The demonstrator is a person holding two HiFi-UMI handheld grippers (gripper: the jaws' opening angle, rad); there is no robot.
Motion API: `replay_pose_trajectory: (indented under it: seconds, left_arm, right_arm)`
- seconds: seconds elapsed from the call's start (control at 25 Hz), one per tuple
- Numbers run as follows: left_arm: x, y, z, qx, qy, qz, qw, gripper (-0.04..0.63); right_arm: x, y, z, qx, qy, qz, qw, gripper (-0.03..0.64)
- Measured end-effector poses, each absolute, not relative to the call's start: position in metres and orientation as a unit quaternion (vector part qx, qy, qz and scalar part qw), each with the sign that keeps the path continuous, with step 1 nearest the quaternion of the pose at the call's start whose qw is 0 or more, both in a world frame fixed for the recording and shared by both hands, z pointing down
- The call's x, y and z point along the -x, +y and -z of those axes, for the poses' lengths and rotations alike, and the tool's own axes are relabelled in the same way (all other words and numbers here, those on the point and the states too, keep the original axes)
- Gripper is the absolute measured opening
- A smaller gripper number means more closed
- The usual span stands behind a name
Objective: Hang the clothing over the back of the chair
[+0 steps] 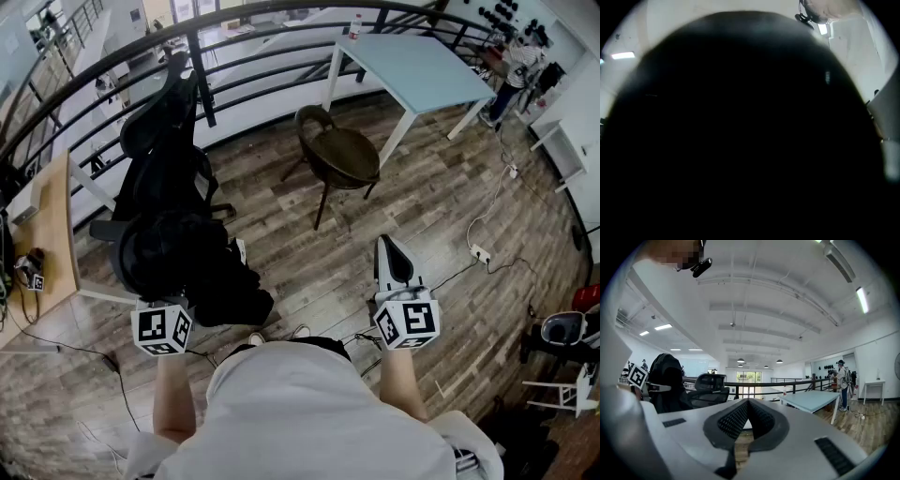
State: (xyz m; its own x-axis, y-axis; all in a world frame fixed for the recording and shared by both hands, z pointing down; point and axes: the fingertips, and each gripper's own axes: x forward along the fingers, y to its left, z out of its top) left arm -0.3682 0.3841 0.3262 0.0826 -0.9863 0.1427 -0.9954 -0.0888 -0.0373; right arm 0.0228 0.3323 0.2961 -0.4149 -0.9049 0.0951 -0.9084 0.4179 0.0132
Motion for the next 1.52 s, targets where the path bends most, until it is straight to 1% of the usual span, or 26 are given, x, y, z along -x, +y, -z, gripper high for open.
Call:
replay_pose_trajectory:
  seconds: [0.24,0.44,0.64,0.88,1.04,1.28,1.52]
  left_arm:
    - [0.359,0.371,-0.324,-0.734,-0.673,-0.083,0.028,0.089]
    - [0.348,0.371,-0.334,-0.732,-0.673,-0.103,0.032,0.089]
    - [0.339,0.381,-0.334,-0.727,-0.678,-0.105,0.035,0.089]
    - [0.316,0.382,-0.33,-0.731,-0.671,-0.123,0.02,0.089]
    - [0.305,0.376,-0.33,-0.737,-0.664,-0.125,0.023,0.089]
    - [0.289,0.339,-0.356,-0.764,-0.627,-0.148,0.031,0.089]
    - [0.282,0.256,-0.387,-0.786,-0.598,-0.145,0.059,0.089]
  right_arm:
    - [-0.031,0.322,-0.301,-0.539,-0.84,-0.031,0.044,0.018]
    - [-0.015,0.324,-0.34,-0.449,-0.883,-0.106,0.081,0.018]
    - [-0.02,0.328,-0.348,-0.426,-0.895,-0.107,0.074,0.018]
    - [-0.04,0.325,-0.344,-0.43,-0.896,-0.106,0.042,0.018]
    - [-0.048,0.322,-0.34,-0.432,-0.895,-0.108,0.032,0.018]
    - [-0.043,0.299,-0.344,-0.441,-0.889,-0.113,0.04,0.018]
    - [-0.047,0.245,-0.352,-0.473,-0.871,-0.121,0.058,0.018]
